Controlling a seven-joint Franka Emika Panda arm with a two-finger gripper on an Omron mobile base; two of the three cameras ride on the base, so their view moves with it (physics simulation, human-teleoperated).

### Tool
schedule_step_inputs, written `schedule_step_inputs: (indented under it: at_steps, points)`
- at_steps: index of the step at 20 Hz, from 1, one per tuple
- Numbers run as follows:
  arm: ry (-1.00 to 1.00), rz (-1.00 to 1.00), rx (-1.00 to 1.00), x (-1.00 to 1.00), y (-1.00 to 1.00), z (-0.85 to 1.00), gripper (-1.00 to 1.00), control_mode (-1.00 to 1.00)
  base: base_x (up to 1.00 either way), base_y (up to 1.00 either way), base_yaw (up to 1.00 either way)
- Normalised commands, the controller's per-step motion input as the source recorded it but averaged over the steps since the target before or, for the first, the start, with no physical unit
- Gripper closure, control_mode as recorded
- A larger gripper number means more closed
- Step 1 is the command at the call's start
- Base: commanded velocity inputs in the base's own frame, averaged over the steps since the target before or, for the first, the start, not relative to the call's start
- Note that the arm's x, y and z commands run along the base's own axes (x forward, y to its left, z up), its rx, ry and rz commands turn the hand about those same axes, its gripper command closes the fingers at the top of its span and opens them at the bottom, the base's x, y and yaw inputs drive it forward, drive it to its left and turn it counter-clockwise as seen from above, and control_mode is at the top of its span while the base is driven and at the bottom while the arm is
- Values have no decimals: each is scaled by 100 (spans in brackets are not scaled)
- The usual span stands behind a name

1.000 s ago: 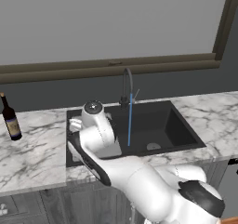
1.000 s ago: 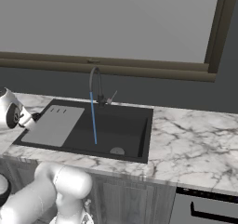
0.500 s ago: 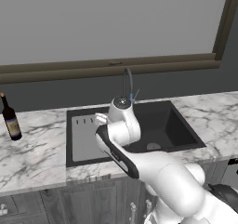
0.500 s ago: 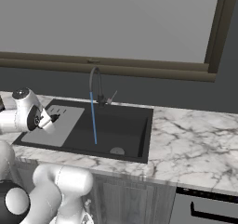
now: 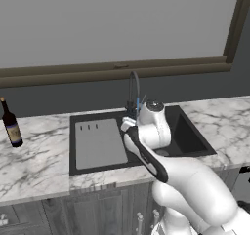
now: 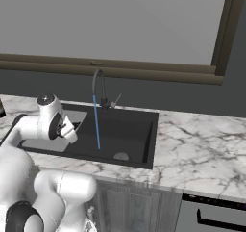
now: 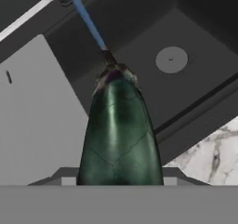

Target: Turn on the sink faucet. Then move the eggplant from the counter to the sink. Turn off the sink. Move the vegetable from the sink to the pot next to the stove. Finally move the pot to the rear left burner.

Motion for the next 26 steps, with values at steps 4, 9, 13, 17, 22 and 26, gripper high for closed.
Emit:
schedule_step_inputs:
  at_steps: [4,9,13,17,22,26]
  points:
    - [5,0,0,4,-75,0,100,-100,0,0,0]
    - [4,0,0,4,-75,0,100,-100,0,0,0]
    - [3,0,0,13,-67,-5,100,-100,0,0,0]
    - [0,0,0,29,-53,-20,100,-100,0,0,0]
    - [1,3,0,42,-27,-32,100,-100,0,0,0]
    - [6,6,0,49,-9,-29,100,-100,0,0,0]
